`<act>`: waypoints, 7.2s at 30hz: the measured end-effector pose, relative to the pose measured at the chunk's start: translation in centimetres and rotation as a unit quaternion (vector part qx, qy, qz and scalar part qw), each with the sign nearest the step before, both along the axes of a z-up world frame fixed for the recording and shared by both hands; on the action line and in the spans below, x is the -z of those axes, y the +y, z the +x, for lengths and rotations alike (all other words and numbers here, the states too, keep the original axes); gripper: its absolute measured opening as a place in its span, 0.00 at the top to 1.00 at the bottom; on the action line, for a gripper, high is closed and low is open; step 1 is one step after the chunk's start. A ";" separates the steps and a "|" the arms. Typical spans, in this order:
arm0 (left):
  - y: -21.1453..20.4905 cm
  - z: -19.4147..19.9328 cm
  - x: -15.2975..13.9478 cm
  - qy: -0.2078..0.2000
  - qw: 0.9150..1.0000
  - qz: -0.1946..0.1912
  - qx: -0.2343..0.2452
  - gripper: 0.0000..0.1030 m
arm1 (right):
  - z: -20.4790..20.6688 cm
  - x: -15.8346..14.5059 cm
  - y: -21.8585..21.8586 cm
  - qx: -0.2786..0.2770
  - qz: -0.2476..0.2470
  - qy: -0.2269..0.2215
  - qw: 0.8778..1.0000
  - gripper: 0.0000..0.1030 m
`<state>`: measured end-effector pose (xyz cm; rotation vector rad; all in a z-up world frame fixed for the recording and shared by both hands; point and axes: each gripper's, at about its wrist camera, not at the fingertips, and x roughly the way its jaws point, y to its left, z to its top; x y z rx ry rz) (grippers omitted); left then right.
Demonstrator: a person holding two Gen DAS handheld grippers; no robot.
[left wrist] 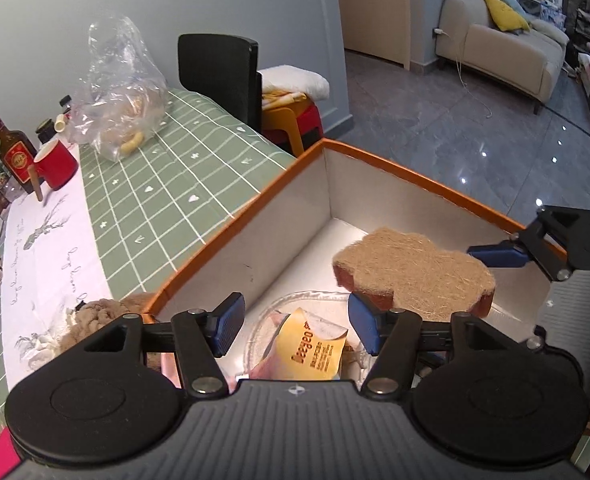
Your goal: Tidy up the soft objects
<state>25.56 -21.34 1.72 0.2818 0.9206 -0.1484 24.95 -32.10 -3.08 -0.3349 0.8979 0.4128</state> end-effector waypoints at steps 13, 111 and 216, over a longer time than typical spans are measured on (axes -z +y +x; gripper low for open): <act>5.3 -2.5 -4.2 -0.040 0.998 -0.028 -0.044 0.31 | -3.3 -4.6 -1.0 -0.002 0.049 -0.049 0.998 0.18; 20.2 -23.5 7.0 0.096 0.992 -0.058 -0.049 1.00 | -11.2 -2.8 15.8 -0.170 0.036 -0.030 0.984 0.19; 9.5 -14.1 -5.1 -0.082 0.986 -0.144 0.006 0.99 | -7.7 -7.3 1.4 -0.022 0.270 -0.011 0.963 0.54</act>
